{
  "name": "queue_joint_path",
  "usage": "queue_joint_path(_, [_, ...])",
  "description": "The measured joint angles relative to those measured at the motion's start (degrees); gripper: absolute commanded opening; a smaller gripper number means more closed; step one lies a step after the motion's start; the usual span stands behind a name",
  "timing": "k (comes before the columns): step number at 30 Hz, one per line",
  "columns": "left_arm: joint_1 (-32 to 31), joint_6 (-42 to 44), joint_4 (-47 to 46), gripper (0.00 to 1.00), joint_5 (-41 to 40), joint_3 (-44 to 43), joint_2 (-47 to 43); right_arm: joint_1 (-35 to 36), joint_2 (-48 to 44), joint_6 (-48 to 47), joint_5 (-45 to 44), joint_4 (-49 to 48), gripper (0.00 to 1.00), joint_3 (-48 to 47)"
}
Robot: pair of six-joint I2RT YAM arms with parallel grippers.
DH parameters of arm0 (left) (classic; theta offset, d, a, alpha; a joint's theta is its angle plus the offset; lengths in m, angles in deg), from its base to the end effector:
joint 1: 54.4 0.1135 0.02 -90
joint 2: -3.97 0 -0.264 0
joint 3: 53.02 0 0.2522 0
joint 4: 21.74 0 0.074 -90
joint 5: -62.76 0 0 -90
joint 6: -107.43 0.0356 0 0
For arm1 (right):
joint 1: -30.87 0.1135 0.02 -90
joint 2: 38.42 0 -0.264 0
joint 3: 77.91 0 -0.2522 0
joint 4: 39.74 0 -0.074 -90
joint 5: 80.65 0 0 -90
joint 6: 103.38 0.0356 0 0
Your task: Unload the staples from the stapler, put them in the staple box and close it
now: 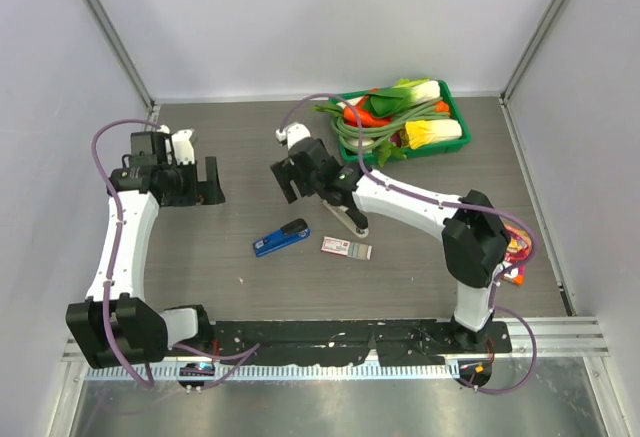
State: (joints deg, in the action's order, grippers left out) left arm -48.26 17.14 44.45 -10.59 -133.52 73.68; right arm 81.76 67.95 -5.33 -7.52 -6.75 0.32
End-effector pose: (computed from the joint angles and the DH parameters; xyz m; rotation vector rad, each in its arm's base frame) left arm 0.2373 0.0153 0.3193 -0.0265 2.5090 -0.3265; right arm 0.2802 0.3282 0.2806 -0.6538 2.1061 0.2486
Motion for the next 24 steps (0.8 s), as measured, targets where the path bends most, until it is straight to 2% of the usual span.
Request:
queue_joint_path(3, [0.0, -0.7, 0.5, 1.00, 0.2, 0.0, 0.1, 1.3, -2.1, -3.4, 2.4, -4.6, 0.89, 7.5])
queue_joint_path(6, [0.0, -0.8, 1.0, 1.00, 0.4, 0.0, 0.0, 2.1, -7.7, -6.6, 7.8, -12.2, 0.89, 20.5])
queue_joint_path(9, [0.0, -0.8, 1.4, 1.00, 0.4, 0.0, -0.5, 2.2, -10.2, -9.7, 13.3, -15.1, 0.89, 25.3])
queue_joint_path(13, [0.0, -0.8, 1.5, 1.00, 0.3, 0.2, -1.8, 2.2, -10.6, -14.3, 22.3, -18.4, 0.89, 25.2])
queue_joint_path(17, [0.0, -0.7, 1.5, 1.00, 0.3, 0.4, -2.3, 2.4, -10.1, -18.5, 29.1, -16.2, 0.88, 22.8])
queue_joint_path(24, [0.0, -1.0, 1.5, 1.00, -0.6, 0.6, -2.2, 2.9, -5.8, -27.0, 33.7, -9.4, 0.87, 15.6])
